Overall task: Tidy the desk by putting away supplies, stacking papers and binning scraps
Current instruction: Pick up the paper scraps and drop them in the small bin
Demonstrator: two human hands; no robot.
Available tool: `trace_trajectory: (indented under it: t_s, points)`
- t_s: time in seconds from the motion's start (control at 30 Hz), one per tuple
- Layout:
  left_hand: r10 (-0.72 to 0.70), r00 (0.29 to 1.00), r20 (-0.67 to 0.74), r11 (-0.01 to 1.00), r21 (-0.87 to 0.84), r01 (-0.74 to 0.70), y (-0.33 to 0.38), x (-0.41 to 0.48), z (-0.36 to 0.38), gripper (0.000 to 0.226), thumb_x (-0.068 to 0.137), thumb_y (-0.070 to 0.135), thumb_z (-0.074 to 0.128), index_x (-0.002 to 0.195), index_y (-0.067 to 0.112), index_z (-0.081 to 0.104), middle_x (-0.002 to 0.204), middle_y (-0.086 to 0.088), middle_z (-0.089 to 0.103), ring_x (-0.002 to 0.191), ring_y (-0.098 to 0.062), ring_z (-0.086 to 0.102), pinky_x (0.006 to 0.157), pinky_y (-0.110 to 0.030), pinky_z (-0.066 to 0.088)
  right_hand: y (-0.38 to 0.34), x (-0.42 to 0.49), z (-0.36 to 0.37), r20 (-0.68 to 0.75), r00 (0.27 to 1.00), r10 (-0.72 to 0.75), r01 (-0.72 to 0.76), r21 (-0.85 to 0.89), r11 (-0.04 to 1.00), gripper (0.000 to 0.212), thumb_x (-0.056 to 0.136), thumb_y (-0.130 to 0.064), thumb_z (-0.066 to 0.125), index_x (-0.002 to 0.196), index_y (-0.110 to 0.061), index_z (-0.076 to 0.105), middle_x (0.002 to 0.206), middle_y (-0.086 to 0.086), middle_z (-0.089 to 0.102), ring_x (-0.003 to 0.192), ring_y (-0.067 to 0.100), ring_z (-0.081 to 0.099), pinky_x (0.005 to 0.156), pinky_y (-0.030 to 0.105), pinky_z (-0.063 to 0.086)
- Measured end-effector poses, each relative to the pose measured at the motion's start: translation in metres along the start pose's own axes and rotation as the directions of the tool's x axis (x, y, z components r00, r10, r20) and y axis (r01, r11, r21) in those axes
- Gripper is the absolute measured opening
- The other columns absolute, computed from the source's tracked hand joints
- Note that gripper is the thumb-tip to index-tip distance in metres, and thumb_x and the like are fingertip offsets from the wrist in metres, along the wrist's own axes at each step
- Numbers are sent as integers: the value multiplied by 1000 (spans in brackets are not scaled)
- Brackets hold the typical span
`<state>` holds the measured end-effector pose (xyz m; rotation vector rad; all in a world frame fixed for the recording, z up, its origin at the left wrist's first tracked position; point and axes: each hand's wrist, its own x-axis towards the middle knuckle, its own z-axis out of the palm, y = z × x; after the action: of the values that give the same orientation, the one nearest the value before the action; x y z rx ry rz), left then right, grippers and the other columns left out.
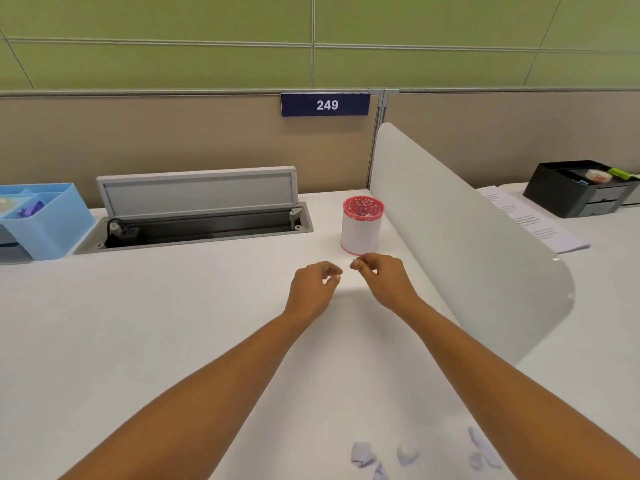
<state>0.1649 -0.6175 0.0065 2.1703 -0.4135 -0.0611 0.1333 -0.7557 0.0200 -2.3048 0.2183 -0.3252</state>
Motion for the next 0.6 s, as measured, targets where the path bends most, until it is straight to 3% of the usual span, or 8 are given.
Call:
trace_trajectory:
  t_s: [0.17, 0.27, 0.4, 0.6]
  points:
    - [31, 984, 177, 968, 240, -74, -35, -61, 6, 35, 92, 26, 54, 126, 17, 56, 141, 1, 46, 134, -14, 36, 105, -20, 24, 7, -59, -13, 139, 977, 160, -171, 68, 983, 24, 95, -21, 50, 103, -10, 70, 113, 2, 67, 100, 13, 55, 70, 18, 40]
    - [53, 968, 245, 949, 289, -125, -41, -89, 7, 41, 95, 31, 49, 135, 22, 47, 151, 3, 30, 142, -12, 18, 114, -26, 11, 16, -90, -25, 114, 972, 205, -212, 54, 976, 24, 95, -21, 49, 102, -10, 70, 110, 3, 67, 99, 17, 56, 66, 14, 39]
    - [75, 947, 313, 923, 338, -185, -43, -114, 3, 47, 97, 35, 43, 142, 26, 35, 155, 4, 18, 145, -12, 9, 117, -32, 4, 32, -128, -47, 0, 973, 233, -233, -24, 972, 24, 95, -20, 50, 102, -8, 70, 108, 6, 68, 95, 16, 56, 64, 7, 36]
    - [76, 933, 351, 840, 482, -249, -48, -129, 2, 51, 99, 41, 31, 147, 27, 20, 157, 6, 8, 145, -13, 2, 117, -37, 0, 46, -197, -75, 112, 940, 323, -310, -120, 943, 31, 98, -28, 44, 115, -13, 64, 122, 12, 63, 116, 27, 53, 92, 29, 39]
